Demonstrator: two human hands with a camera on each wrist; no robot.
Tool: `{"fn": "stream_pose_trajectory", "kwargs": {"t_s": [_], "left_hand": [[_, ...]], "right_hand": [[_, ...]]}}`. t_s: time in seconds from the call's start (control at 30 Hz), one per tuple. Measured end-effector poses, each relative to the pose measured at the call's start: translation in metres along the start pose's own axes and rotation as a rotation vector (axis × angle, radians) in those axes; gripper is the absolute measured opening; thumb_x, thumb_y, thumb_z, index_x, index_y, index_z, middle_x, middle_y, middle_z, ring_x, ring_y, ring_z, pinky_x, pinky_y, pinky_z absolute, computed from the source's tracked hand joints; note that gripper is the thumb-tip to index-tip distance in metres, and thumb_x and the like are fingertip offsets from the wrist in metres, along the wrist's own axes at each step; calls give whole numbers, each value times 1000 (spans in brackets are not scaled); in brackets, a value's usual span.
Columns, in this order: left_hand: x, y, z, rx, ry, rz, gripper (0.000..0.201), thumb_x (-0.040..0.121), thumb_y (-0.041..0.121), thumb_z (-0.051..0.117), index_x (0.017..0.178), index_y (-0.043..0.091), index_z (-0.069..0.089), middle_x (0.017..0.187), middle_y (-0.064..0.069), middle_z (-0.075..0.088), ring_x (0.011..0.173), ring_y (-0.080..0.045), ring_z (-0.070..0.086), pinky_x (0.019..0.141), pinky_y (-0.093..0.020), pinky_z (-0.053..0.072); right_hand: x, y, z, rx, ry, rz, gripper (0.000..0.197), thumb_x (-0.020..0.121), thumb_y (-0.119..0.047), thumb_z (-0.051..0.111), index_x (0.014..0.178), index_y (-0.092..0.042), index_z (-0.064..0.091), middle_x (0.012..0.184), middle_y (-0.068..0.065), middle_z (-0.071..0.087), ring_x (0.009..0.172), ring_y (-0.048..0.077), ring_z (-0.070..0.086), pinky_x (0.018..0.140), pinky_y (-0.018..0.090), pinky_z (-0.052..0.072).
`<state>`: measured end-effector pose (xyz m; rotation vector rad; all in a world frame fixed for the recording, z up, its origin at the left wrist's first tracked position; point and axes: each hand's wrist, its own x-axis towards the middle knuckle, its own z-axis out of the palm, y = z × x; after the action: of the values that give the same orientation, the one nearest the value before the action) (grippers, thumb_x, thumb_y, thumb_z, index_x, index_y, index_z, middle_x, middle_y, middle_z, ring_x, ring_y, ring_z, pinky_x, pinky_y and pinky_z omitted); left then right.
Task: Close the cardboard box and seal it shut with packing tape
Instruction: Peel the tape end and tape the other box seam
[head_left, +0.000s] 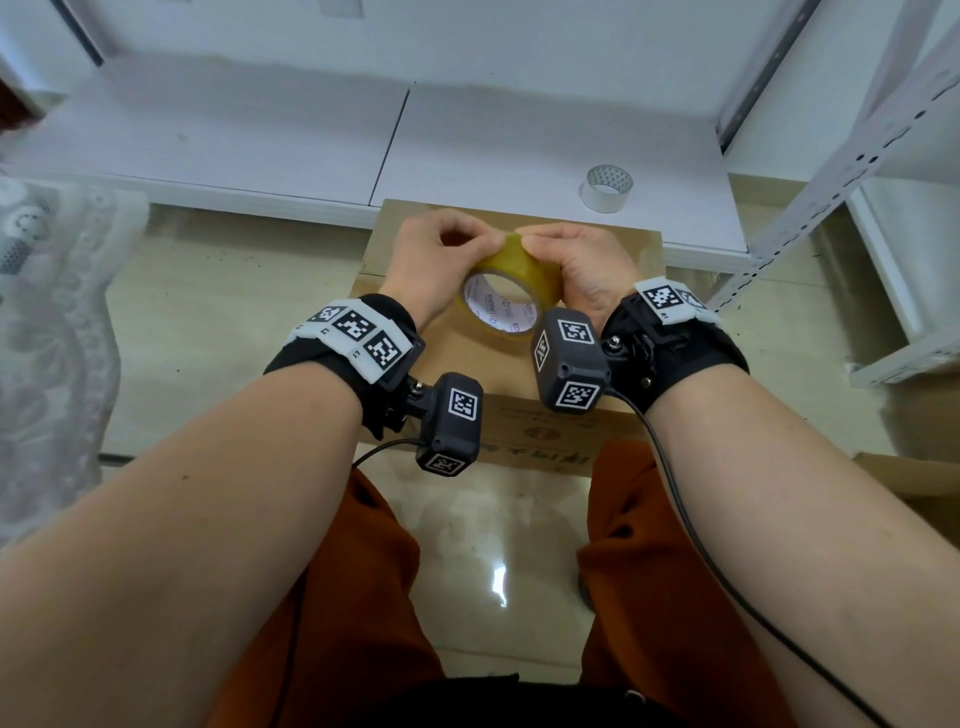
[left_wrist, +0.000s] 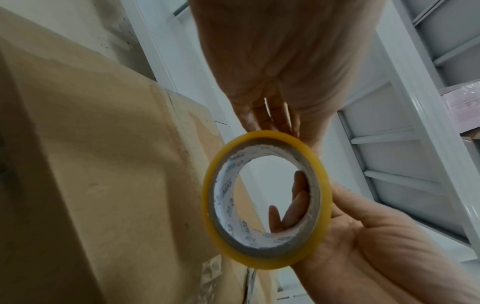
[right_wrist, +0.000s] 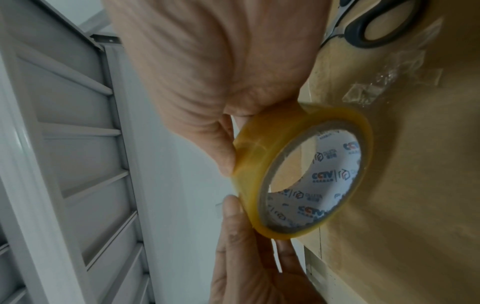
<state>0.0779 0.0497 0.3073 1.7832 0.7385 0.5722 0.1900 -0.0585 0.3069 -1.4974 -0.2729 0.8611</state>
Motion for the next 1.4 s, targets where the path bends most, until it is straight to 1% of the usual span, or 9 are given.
{"fn": "stream_pose_trajectory", "kwargs": {"t_s": [0.2,0.3,0.57,0.7,0.87,1.0,1.1,1.3,1.4], "left_hand": [[4,-4,0,19,149,37,8,88,16,66,81,19,68,81,9,65,81,-8,61,78,-22,53],[6,-6,-1,32,190,29,7,90,18,64,86,17,70,82,9,66,79,-6,60,77,-21,53],[6,-4,2,-70,86,-32,21,97,16,53,91,10,73,97,-5,73,94,-17,68,90,-38,55],[4,-3,1,-74,41,-38,8,89,17,66,89,12,72,88,1,70,85,-10,66,83,-25,55],[3,-3,1,-16,153,19,7,87,14,68,82,18,72,79,10,67,82,-8,64,81,-24,55],[4,-4,2,55,181,64,7,88,16,66,86,18,72,79,14,65,85,-9,64,85,-29,55],[4,-3,4,78,167,87,9,90,17,64,91,15,73,82,10,65,87,-11,64,87,-32,54],[4,-1,8,116,155,97,11,91,19,63,94,15,73,89,3,71,90,-14,65,88,-34,54],[2,2,9,161,172,112,13,92,21,61,96,15,72,90,5,69,90,-12,64,88,-31,53]], "right_hand": [[-5,0,5,-8,-89,9,5,80,-10,73,81,-11,69,91,7,68,94,25,61,85,40,54],[-8,-3,4,-31,-139,26,19,79,-19,75,91,-7,67,97,12,69,95,27,64,87,42,55],[-6,-5,0,35,-29,82,31,77,-24,78,97,-3,65,98,19,71,93,36,68,86,52,54],[-7,-4,-1,37,-3,88,28,76,-24,79,93,-6,66,99,18,71,94,36,68,84,52,55],[-7,-5,3,-2,11,70,29,80,-27,75,99,-6,66,92,11,70,78,24,68,64,33,56],[-7,-5,4,26,48,66,38,82,-26,75,107,0,65,94,15,70,78,27,68,67,35,57],[-8,-7,4,57,68,57,35,83,-22,73,107,1,63,83,13,69,63,21,68,56,30,56],[-6,-9,2,9,106,7,25,82,-23,74,90,0,67,93,20,71,87,36,70,80,50,57],[-6,-8,4,10,119,-12,26,82,-24,74,89,1,67,96,24,70,90,40,69,81,53,56]]}}
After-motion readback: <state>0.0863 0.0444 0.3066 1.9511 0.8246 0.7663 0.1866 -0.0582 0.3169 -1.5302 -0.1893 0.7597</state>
